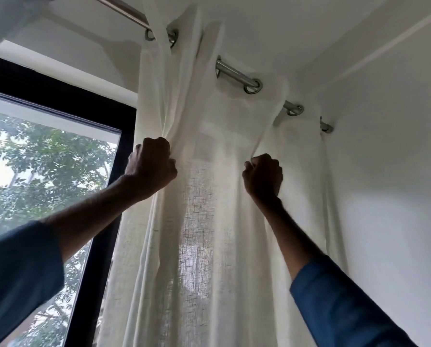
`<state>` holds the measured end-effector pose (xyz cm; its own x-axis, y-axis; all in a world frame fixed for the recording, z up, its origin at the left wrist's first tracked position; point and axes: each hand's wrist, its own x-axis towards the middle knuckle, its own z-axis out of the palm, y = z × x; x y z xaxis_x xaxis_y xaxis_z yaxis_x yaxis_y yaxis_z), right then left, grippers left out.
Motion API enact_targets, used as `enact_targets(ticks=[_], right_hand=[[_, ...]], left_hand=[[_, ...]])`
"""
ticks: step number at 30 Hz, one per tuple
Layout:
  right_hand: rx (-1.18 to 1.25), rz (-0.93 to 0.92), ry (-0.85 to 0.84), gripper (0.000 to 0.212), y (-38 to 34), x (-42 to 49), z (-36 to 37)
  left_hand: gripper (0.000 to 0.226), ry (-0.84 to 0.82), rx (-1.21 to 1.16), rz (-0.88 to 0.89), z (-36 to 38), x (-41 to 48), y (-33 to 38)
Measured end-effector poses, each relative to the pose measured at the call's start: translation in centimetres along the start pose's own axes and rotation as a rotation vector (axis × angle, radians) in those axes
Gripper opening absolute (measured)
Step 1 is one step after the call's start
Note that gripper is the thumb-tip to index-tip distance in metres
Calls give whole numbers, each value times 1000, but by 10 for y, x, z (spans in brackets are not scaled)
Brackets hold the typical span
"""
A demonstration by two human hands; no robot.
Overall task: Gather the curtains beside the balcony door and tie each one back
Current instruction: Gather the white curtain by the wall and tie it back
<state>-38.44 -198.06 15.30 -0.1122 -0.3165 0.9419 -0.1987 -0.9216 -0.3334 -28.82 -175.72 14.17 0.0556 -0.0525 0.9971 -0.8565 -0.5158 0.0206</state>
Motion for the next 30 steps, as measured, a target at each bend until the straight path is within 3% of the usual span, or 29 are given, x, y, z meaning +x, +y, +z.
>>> enact_targets(ticks=[8, 11, 17, 21, 26, 28, 30], right_hand=[[126, -238, -157, 16, -102, -40, 7], [170, -320, -181, 32, -122, -47, -1], [187, -247, -112, 48, -94, -51, 9], [207, -269, -82, 54, -83, -71, 13], [196, -330, -43, 50, -84, -94, 15], [205, -321, -56, 48, -82, -95, 16], [196, -327, -66, 42, -79, -96, 17]], left_hand=[[30, 15, 5, -35, 1, 2, 11], [10, 17, 34, 22, 1, -1, 14], [18, 18, 4, 32, -1, -4, 10], [47, -14, -43, 34, 1, -4, 18], [46, -5, -98, 51, 4, -2, 19], [32, 5, -111, 89, 2, -6, 20], [5, 5, -123, 138, 0, -11, 20]])
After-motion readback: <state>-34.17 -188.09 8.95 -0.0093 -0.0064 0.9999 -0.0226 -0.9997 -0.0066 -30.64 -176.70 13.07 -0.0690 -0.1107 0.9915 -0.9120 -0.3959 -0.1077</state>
